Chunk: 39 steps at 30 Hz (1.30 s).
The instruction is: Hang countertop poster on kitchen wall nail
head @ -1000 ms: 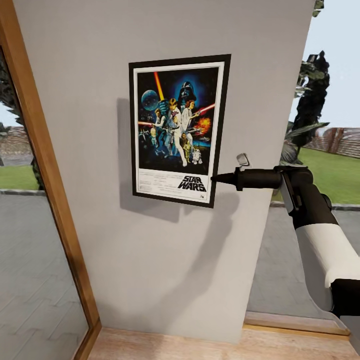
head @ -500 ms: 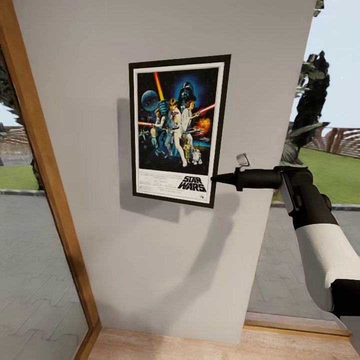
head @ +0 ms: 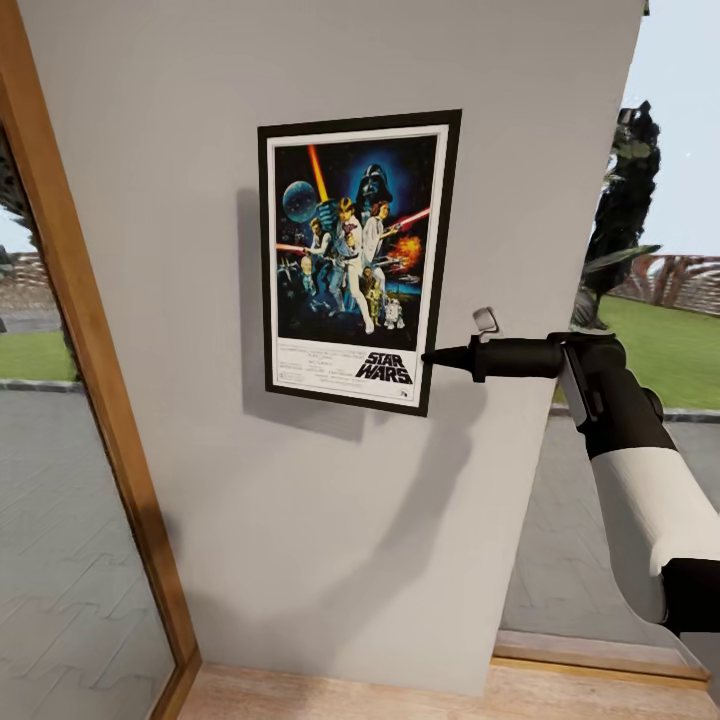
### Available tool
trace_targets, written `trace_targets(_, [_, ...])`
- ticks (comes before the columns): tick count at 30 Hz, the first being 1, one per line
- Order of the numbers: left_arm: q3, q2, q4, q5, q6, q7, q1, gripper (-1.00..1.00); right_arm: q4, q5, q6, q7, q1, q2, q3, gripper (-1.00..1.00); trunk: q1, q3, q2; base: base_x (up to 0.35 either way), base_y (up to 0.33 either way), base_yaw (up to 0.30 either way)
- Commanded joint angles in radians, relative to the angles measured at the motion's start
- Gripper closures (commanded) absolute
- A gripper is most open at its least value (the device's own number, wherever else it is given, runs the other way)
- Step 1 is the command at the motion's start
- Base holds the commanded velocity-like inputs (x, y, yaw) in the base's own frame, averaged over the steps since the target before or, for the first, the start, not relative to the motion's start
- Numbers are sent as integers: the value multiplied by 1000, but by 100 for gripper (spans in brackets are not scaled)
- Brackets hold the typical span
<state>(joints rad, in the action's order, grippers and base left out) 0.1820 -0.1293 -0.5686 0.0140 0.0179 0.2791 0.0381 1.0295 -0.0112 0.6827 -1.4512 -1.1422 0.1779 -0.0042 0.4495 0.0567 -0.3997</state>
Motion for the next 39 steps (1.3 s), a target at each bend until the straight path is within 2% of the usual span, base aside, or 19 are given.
trace_targets(1, [4, 0, -1, 1, 1, 6, 1, -100, 0, -2, 14, -5, 0, 0, 0, 100, 0, 0, 0, 93, 14, 0])
trace_targets(39, [4, 0, -1, 1, 1, 6, 0, -100, 0, -2, 14, -6, 2, 0, -1, 100, 0, 0, 0, 54, 2, 0])
